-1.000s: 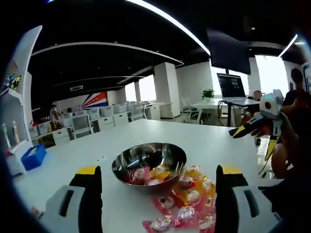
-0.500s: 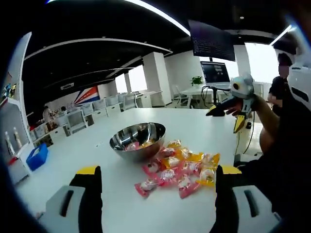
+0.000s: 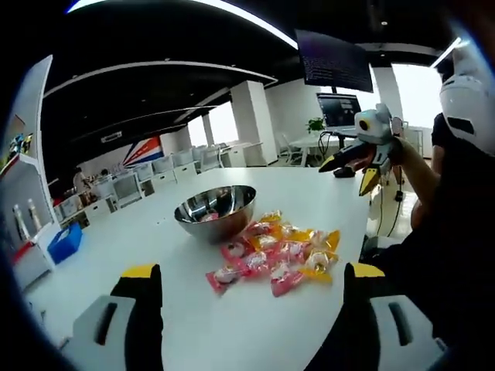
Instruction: Pick up the marshmallows scattered on the table and place them into the bowl on the table
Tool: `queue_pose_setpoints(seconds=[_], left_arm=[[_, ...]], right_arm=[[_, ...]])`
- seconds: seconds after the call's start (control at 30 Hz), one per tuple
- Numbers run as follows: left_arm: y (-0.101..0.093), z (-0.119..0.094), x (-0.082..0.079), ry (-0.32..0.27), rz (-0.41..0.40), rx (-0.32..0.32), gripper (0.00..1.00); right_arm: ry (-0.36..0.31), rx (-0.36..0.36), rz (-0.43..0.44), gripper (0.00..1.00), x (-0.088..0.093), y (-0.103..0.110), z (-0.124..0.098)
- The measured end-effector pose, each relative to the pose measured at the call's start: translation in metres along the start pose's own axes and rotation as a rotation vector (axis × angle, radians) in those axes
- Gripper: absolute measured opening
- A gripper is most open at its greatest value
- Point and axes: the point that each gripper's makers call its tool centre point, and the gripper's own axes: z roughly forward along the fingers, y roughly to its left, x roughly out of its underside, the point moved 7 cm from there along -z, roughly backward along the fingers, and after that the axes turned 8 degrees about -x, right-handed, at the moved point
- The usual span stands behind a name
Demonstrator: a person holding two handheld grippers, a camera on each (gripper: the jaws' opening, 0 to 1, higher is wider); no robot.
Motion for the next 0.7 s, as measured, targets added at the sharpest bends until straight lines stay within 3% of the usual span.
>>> queue_pose_setpoints(seconds=[0.7], left_arm=[[-0.0063,0.0026,0.0084,0.028,0.02,-0.01,0.96]], right_arm=[[0.012,-0.016,-0.005,0.76,0.0001,0.0031,0.0053]])
